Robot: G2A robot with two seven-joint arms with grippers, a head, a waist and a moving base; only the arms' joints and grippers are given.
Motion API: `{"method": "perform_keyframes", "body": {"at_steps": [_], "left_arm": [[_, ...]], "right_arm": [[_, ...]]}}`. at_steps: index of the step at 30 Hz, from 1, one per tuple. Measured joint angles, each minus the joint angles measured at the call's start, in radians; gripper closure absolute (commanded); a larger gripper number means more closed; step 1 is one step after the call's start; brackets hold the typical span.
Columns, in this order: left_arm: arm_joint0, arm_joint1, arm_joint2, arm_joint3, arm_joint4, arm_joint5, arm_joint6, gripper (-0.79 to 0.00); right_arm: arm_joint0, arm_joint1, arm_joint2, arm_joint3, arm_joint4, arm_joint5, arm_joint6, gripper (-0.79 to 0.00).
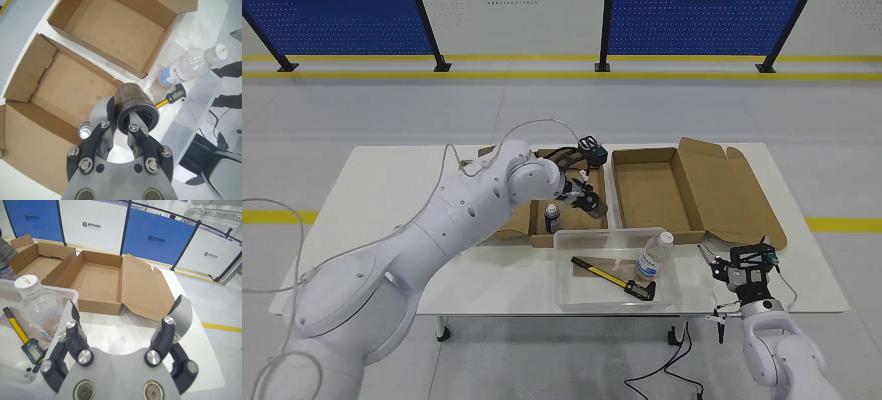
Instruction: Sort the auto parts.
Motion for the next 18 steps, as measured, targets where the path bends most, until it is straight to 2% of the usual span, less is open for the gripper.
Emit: {"method": "perform_keyframes", "body": {"at_steps": [5, 18], "left_arm": [[-0.017, -0.064, 0.024, 0.086, 0.057, 0.046, 0.004, 0.0], [-0.015, -0.221, 0.06, 0.323, 0.107, 0.006, 0.005, 0.0]], "right_arm": [[0.0, 0.0, 0.0, 0.0, 0.0, 0.0, 0.0, -0.785], [0.0, 0.0, 0.0, 0.0, 0.0, 0.0, 0.0, -0.785]]}}
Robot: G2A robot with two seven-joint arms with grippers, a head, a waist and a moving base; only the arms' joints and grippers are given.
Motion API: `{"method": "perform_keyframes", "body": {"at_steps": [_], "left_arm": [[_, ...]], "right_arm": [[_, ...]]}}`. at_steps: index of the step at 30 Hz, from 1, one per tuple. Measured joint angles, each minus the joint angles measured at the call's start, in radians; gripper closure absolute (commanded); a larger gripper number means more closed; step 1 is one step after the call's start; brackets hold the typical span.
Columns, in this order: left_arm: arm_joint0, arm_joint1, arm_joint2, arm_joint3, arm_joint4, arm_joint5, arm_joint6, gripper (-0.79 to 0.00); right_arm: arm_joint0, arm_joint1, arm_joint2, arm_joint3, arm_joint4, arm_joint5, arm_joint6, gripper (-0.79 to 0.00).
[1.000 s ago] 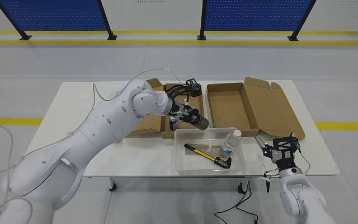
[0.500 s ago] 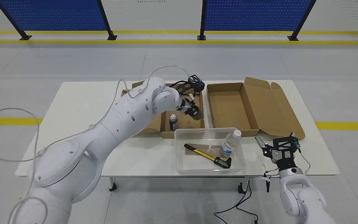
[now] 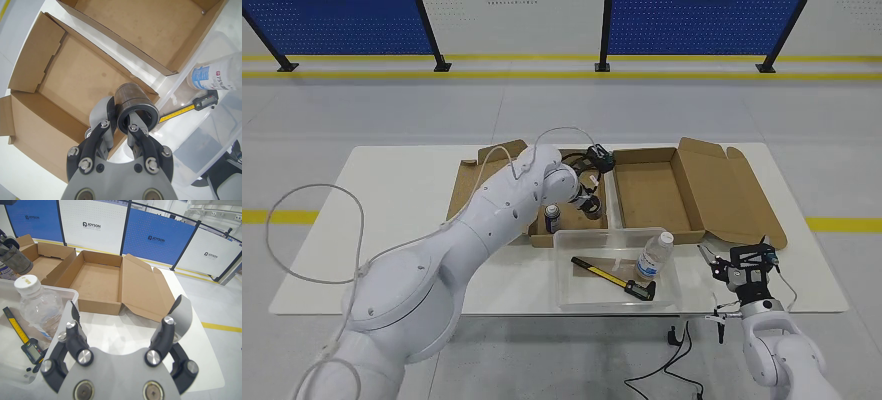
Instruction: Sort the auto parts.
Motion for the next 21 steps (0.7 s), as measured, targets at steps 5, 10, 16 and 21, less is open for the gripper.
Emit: {"method": "perform_keyframes", "body": {"at_steps": [5, 10, 16, 21], "left_arm": [[-0.003, -0.053, 0.006, 0.087, 0.022, -0.02, -0.002, 0.0], [0.0, -0.097, 0.007, 0.156, 0.032, -0.044, -0.004, 0.0], [0.006, -0.14, 0.006, 0.227, 0.049, -0.073, 0.0, 0.0], [0.01, -0.167, 0.003, 0.275, 0.062, -0.094, -0.001, 0.0]], "right_arm": [[0.0, 0.0, 0.0, 0.0, 0.0, 0.0, 0.0, -0.785], [0.0, 0.0, 0.0, 0.0, 0.0, 0.0, 0.0, -0.785], [0.0, 0.0, 0.0, 0.0, 0.0, 0.0, 0.0, -0.785], [0.0, 0.0, 0.0, 0.0, 0.0, 0.0, 0.0, -0.785]]}}
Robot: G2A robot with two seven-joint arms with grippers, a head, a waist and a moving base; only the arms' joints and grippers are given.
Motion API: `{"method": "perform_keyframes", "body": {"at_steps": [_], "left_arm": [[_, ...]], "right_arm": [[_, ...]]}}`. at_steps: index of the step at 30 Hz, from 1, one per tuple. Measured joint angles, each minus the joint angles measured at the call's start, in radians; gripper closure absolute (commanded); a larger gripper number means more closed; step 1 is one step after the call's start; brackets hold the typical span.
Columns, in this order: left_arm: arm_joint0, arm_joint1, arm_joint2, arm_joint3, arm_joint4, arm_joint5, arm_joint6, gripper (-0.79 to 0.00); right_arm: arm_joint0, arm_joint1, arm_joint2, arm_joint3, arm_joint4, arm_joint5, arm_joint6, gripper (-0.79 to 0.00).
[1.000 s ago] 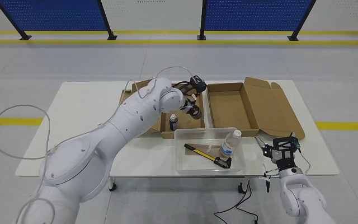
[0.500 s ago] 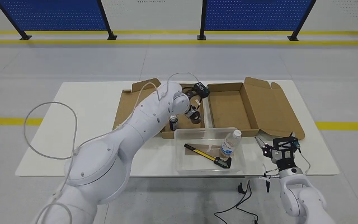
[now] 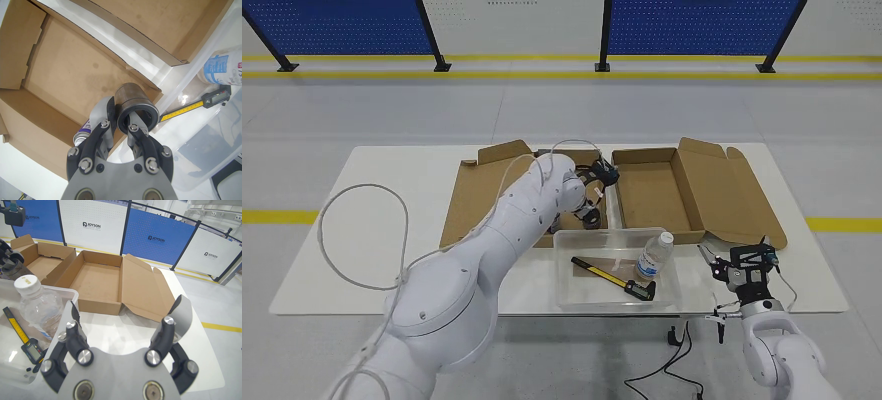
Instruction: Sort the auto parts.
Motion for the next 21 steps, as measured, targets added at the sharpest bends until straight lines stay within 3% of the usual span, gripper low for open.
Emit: {"method": "perform_keyframes", "body": {"at_steps": [9, 13, 21], "left_arm": [[0.0, -0.032, -0.018, 0.059, 0.0, -0.025, -0.004, -0.194], [-0.002, -0.041, -0.024, 0.074, 0.006, -0.027, 0.003, -0.203], [-0.026, -0.053, -0.041, 0.085, 0.018, -0.036, 0.036, -0.323]], "right_arm": [[0.0, 0.0, 0.0, 0.0, 0.0, 0.0, 0.0, -0.785], [0.0, 0.0, 0.0, 0.0, 0.0, 0.0, 0.0, -0.785], [0.0, 0.0, 0.0, 0.0, 0.0, 0.0, 0.0, -0.785]]}}
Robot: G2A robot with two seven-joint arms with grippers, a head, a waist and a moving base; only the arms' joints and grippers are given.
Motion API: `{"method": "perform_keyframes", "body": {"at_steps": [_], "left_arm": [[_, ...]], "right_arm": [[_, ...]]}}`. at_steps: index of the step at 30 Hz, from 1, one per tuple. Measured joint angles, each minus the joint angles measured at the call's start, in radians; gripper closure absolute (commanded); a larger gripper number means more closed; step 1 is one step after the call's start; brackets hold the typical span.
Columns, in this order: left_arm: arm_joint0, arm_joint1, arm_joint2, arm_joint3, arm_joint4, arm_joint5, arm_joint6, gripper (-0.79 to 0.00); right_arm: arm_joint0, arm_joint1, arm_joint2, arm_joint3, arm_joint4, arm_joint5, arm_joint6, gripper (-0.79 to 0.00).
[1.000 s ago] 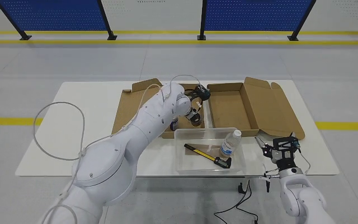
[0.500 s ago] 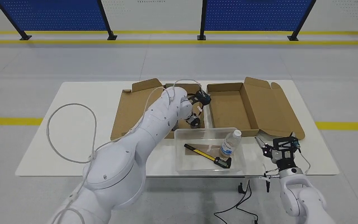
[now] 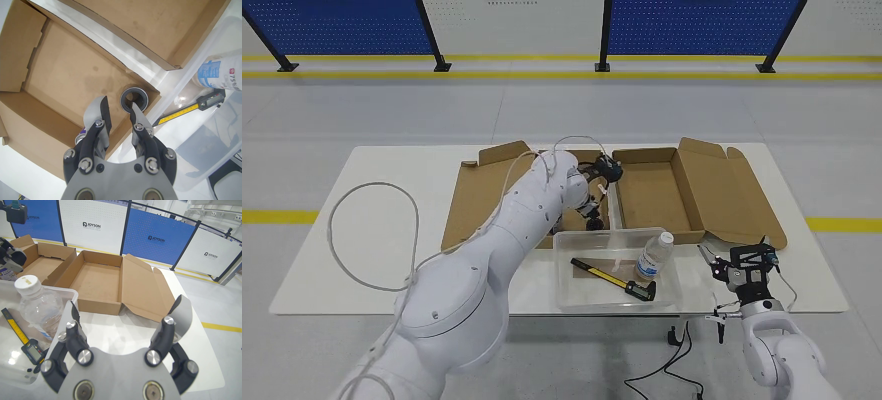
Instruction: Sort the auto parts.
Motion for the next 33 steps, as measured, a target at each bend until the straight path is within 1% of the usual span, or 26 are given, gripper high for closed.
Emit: {"method": "perform_keyframes", "body": {"at_steps": [2, 3, 4, 5, 10, 15, 19, 23, 28, 33], "left_arm": [[-0.011, -0.001, -0.007, 0.0, -0.001, -0.008, 0.017, -0.406], [-0.016, -0.001, -0.011, 0.001, -0.003, -0.015, 0.024, -0.496], [-0.02, 0.0, -0.015, 0.002, -0.006, -0.025, 0.032, -0.68], [-0.027, 0.002, -0.021, 0.005, -0.011, -0.045, 0.045, -0.785], [-0.058, 0.018, -0.042, 0.033, -0.017, -0.116, 0.099, -0.785], [-0.076, 0.041, -0.055, 0.054, -0.002, -0.166, 0.192, -0.785], [-0.081, 0.059, -0.057, 0.05, 0.024, -0.2, 0.271, -0.785], [-0.077, 0.077, -0.065, 0.027, 0.04, -0.227, 0.344, -0.785], [-0.058, 0.101, -0.085, -0.013, 0.033, -0.253, 0.409, -0.785], [-0.024, 0.136, -0.107, -0.084, 0.039, -0.277, 0.474, -0.785]], "right_arm": [[0.0, 0.0, 0.0, 0.0, 0.0, 0.0, 0.0, -0.785], [0.0, 0.0, 0.0, 0.0, 0.0, 0.0, 0.0, -0.785], [0.0, 0.0, 0.0, 0.0, 0.0, 0.0, 0.0, -0.785], [0.0, 0.0, 0.0, 0.0, 0.0, 0.0, 0.0, -0.785], [0.0, 0.0, 0.0, 0.0, 0.0, 0.0, 0.0, -0.785], [0.0, 0.0, 0.0, 0.0, 0.0, 0.0, 0.0, -0.785], [0.0, 0.0, 0.0, 0.0, 0.0, 0.0, 0.0, -0.785], [0.0, 0.0, 0.0, 0.0, 0.0, 0.0, 0.0, -0.785], [0.0, 0.0, 0.0, 0.0, 0.0, 0.0, 0.0, -0.785], [0.0, 0.0, 0.0, 0.0, 0.0, 0.0, 0.0, -0.785]]}}
